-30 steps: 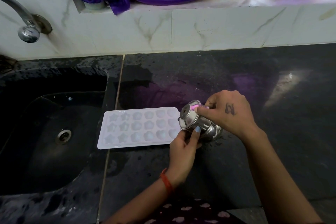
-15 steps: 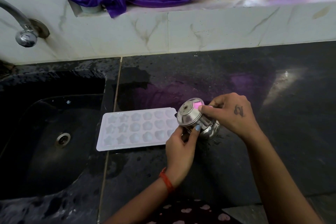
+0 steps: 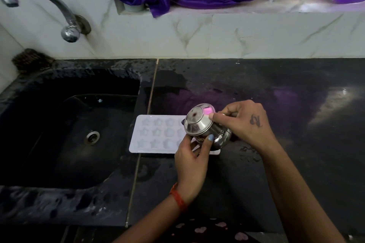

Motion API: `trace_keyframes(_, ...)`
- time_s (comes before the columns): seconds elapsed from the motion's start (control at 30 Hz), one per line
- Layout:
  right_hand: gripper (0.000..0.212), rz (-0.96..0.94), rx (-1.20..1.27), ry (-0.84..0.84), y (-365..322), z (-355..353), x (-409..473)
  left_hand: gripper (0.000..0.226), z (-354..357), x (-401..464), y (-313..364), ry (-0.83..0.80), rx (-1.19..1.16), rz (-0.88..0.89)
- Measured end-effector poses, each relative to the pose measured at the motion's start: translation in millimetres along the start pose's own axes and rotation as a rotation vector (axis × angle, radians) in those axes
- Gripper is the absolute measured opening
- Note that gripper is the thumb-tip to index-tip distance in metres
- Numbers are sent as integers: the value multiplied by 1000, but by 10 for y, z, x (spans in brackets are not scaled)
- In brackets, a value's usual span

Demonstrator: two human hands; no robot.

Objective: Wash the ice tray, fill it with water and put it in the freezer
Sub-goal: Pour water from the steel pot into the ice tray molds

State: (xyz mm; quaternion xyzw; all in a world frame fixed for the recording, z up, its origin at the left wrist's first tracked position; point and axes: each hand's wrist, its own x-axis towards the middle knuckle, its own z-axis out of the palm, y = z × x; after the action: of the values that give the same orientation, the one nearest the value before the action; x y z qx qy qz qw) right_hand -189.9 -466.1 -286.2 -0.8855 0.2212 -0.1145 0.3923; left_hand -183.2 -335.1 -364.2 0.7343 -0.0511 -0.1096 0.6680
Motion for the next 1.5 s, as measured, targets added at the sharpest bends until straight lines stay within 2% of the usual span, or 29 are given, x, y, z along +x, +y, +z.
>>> trace_keyframes(0.23,26,-78,-21,-102,-307,358,77,33,-359,35,-53,126,-2,-45)
trace_keyframes(0.4,28,-153,-110,-165,-538,557,118,30,-537,63,-126,179,-46,-94)
trace_keyframes(0.53,31,-209,-220,-199,-673,674,132,60,-607,69,-156,178,-127,-117)
trace_keyframes(0.6,31,-225,-279,-197,-722,722,141,64,-629,66,-155,184,-148,-127)
trace_keyframes(0.73,34,-256,-353,-199,-784,778,152,56,-653,69,-164,192,-184,-176)
trace_keyframes(0.93,43,-266,-400,-218,-840,787,153,61,-656,76,-177,174,-237,-220)
trace_keyframes(1.1,38,-268,-390,-210,-824,775,154,34,-651,78,-183,163,-222,-238)
trace_keyframes(1.3,28,-208,-206,-227,-666,678,172,29,-643,95,-159,181,-134,-179)
trace_keyframes(1.5,26,-140,-117,-195,-523,628,154,35,-600,104,-191,182,-67,-161)
